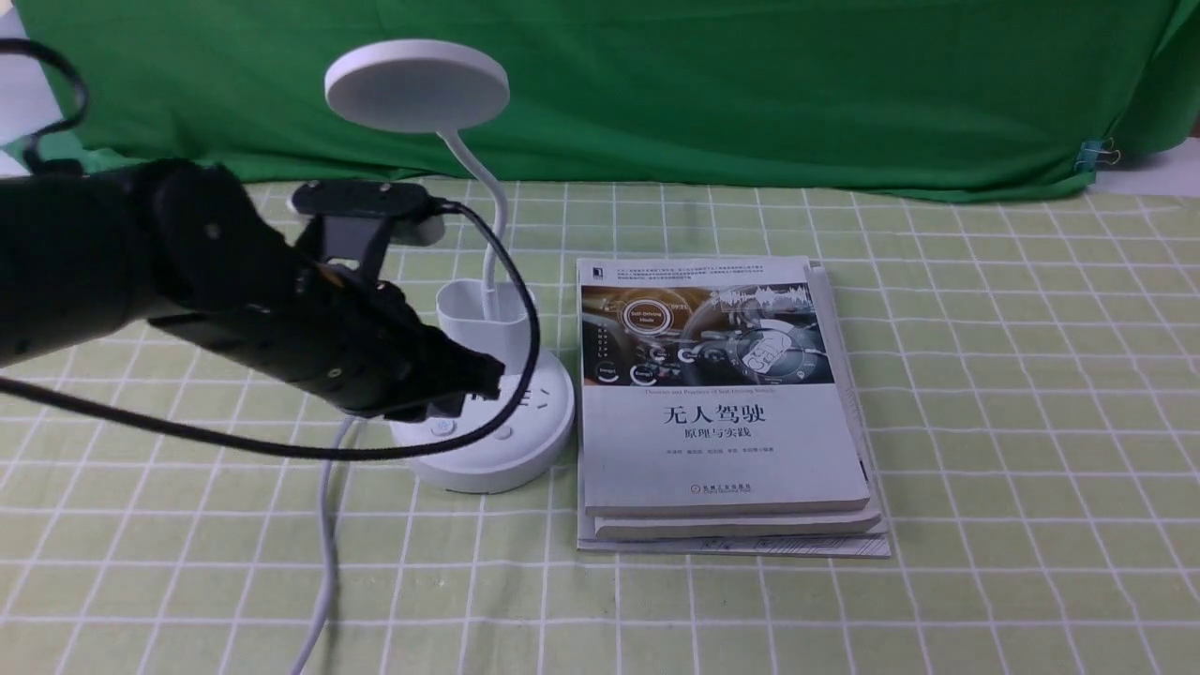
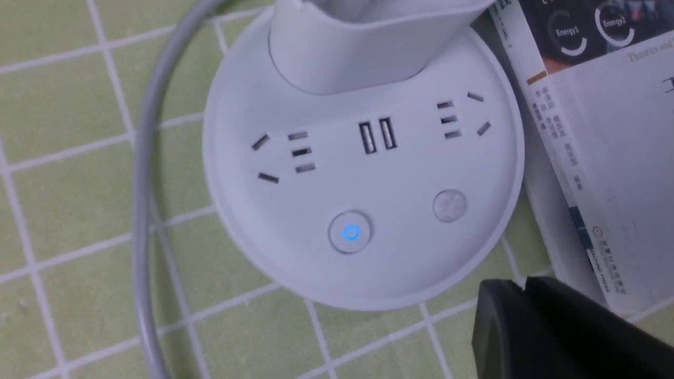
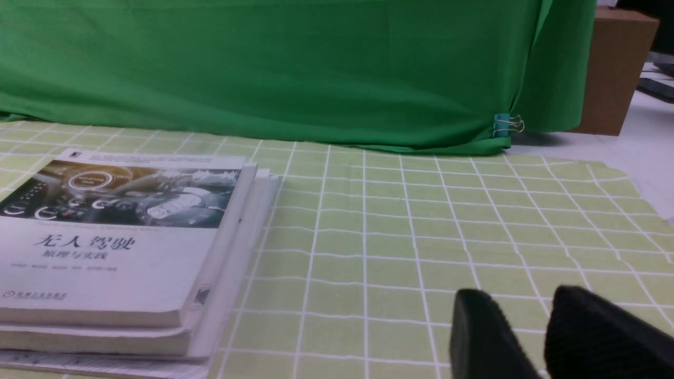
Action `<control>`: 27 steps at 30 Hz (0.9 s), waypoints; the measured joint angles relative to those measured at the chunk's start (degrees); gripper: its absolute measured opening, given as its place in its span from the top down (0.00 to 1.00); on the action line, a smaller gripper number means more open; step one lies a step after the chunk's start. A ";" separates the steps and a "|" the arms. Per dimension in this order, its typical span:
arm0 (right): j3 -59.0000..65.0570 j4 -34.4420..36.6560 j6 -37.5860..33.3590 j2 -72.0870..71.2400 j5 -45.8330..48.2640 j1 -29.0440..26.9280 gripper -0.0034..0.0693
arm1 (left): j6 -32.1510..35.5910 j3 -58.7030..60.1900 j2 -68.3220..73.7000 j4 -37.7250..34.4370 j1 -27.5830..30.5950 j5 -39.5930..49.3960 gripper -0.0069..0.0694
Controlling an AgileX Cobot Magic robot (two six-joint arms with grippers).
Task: Turn on the table lamp on the green coffee tablecloth with your hand.
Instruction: 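Press the power button on the lamp base to turn the lamp on with the left gripper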
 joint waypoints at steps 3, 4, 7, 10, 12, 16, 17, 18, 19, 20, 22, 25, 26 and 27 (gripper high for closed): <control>0.00 0.00 0.00 0.00 0.00 0.00 0.62 | -4.27 -2.72 2.91 4.73 -2.97 -0.05 0.88; 0.00 0.00 0.00 0.00 0.00 0.00 0.62 | -6.27 -3.29 3.66 6.49 -3.68 -0.20 0.88; 0.00 0.00 0.00 0.00 0.00 0.00 0.62 | -14.64 -4.49 5.96 16.14 -6.83 -0.48 0.88; 0.00 0.00 0.00 0.00 0.00 0.00 0.62 | -24.29 -4.91 8.79 27.87 -9.39 -1.07 0.88; 0.00 0.00 0.00 0.00 0.00 0.00 0.62 | -26.02 -4.91 9.82 29.57 -9.54 -2.24 0.88; 0.00 0.00 0.00 0.00 0.00 0.00 0.62 | -28.11 -4.91 10.45 30.71 -9.54 -5.97 0.88; 0.00 0.00 0.00 0.00 0.00 0.00 0.62 | -28.31 -4.91 10.51 30.71 -9.54 -6.36 0.88; 0.00 0.00 0.00 0.00 0.00 0.00 0.62 | -28.52 -4.91 10.64 30.71 -9.54 -6.73 0.88; 0.00 0.00 0.00 0.00 0.00 0.00 0.62 | -28.68 -4.94 10.84 30.71 -9.54 -6.89 0.88; 0.00 0.00 0.00 0.00 0.00 0.00 0.62 | -28.79 -4.98 11.05 30.63 -9.54 -6.95 0.88; 0.00 0.00 0.00 0.00 0.00 0.00 0.62 | -28.93 -4.98 11.58 30.10 -9.54 -6.88 0.88; 0.00 0.00 0.00 0.00 0.00 0.00 0.62 | -28.99 -4.98 12.12 29.11 -9.54 -6.77 0.88; 0.00 0.00 0.00 0.00 0.00 0.00 0.62 | -28.99 -4.98 12.12 28.95 -9.54 -6.77 0.88; 0.00 0.00 0.00 0.00 0.00 0.00 0.62 | -28.99 -4.98 12.12 28.82 -9.54 -6.77 0.88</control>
